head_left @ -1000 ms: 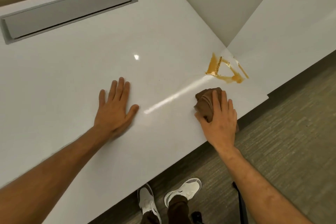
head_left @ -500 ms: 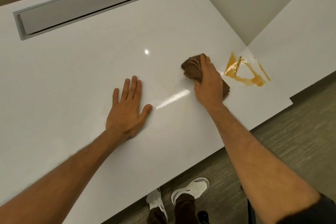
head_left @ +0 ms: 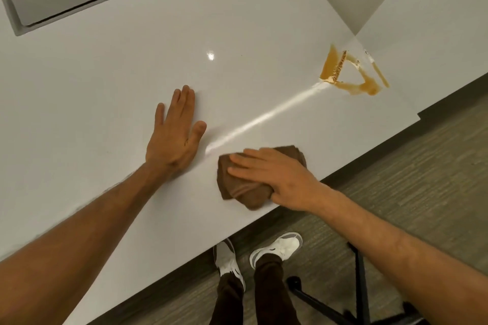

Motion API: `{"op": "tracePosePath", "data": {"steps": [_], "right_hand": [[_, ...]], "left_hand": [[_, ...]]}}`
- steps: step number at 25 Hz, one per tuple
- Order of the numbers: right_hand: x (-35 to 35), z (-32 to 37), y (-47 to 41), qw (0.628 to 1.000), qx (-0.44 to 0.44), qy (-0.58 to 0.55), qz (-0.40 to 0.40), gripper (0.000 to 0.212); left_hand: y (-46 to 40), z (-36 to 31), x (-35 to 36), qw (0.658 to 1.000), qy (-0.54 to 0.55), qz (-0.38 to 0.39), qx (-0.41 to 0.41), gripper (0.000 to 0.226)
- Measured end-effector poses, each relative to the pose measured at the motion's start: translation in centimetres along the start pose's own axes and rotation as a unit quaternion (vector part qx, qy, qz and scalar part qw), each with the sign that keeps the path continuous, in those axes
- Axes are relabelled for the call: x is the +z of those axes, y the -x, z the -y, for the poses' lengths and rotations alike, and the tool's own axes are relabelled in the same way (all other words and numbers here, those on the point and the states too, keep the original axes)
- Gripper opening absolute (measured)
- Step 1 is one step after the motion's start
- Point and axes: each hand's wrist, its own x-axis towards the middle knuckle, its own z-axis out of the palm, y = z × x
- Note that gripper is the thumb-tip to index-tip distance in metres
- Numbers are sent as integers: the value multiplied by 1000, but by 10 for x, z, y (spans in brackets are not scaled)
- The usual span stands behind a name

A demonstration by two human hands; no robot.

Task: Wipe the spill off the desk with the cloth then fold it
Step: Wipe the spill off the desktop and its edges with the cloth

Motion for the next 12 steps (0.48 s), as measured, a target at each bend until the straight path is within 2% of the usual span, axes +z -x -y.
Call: {"op": "tracePosePath", "data": {"steps": [3,5,6,8,9,10,12], "right_hand": [[4,7,44,999,-31,6,29,77],[3,14,68,998,-3,-68,-3,79],[0,16,72,988,48,-140,-44,81],[-8,18,53,930,170,-258,-198,83],[-11,17,32,899,228,-263,-266,78],[-13,17,7,886,268,-233,-296,73],[-5,23,-39,927,248,-133,-250,69]], "left_hand": [[-1,-3,-1,1000,-15,7,-5,77],[0,-6,0,1000,-22,10,-10,77],[1,-7,0,1000,-25,5,-12,76],[-1,-6,0,1000,-27,5,-12,74],[-1,-6,0,1000,-26,5,-12,73],[-1,-6,0,1000,-26,4,-11,72],[0,-5,0,1000,-21,-1,-13,69]]}}
